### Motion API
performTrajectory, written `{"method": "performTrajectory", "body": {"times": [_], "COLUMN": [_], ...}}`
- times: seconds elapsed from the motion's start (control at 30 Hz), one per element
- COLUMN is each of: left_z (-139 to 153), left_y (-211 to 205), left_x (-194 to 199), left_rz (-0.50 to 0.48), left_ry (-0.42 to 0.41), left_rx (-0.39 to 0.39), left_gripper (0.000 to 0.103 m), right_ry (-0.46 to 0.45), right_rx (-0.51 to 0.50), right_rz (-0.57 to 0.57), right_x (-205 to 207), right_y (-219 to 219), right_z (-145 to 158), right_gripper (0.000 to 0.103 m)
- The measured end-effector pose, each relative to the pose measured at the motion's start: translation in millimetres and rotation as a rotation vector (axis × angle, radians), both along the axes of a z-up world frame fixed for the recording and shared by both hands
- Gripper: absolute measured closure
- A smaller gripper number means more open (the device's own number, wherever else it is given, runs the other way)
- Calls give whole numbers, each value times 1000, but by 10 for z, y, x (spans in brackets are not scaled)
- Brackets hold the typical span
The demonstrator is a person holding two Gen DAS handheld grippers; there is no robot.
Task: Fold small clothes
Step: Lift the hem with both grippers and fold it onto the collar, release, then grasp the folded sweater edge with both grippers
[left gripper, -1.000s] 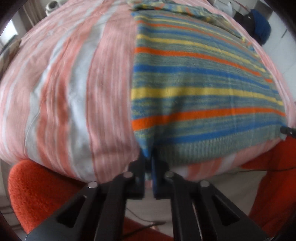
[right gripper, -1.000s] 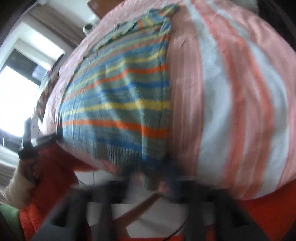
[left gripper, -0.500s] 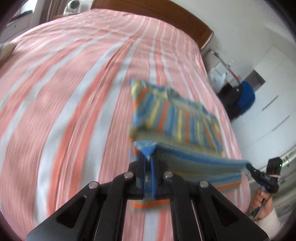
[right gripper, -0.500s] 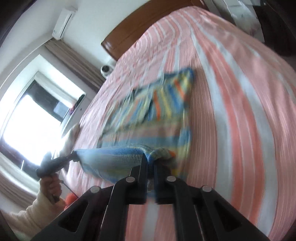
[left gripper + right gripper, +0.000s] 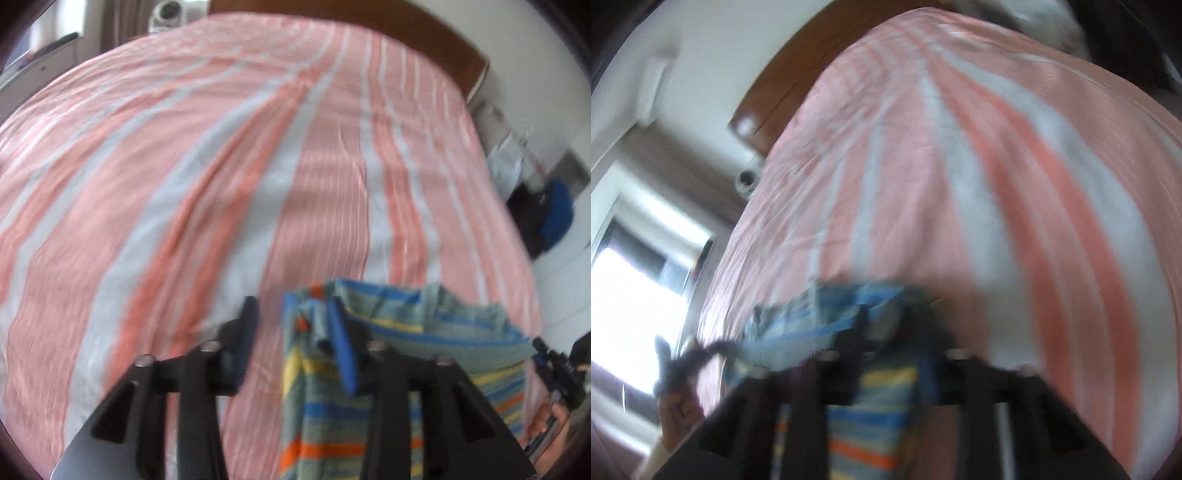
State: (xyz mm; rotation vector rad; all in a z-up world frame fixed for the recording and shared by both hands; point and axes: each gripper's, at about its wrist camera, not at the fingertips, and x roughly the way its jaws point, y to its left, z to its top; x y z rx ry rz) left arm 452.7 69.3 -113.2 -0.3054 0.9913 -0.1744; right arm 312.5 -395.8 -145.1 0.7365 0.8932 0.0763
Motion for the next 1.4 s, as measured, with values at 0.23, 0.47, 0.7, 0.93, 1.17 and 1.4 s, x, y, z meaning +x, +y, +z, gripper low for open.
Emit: {"method": "performTrajectory", "body": {"times": [0.23,0.47,0.7,0.93,1.17,1.4], "left_z": [258,-321,-115,-322,-248,-212], "left_y": [-17,-244,183,385,277,247], "left_x": [-853,-1394,-1907,-2044,-2109,-2158], "left_rz": [-261,-338,-250,-124,-108,-88], "left_ry": [-66,8,-61,-122,-103,-87], "left_rx": [-82,89,17,-19,106,168], "left_gripper": [40,42,27,25,24,23], "right_ry": [-34,218,-104,113,25,-14], "right_rx": [-55,117,174,146,100,-151], "right_rz": [217,479,233,662,618,594], "right_x": [-234,475,1021,911,446,-414], "right_y": [204,1526,1621,3077,3430,2606], "right_z": [627,45,347,224,124,384], "right_gripper": [67,56,53,47,47,47]}}
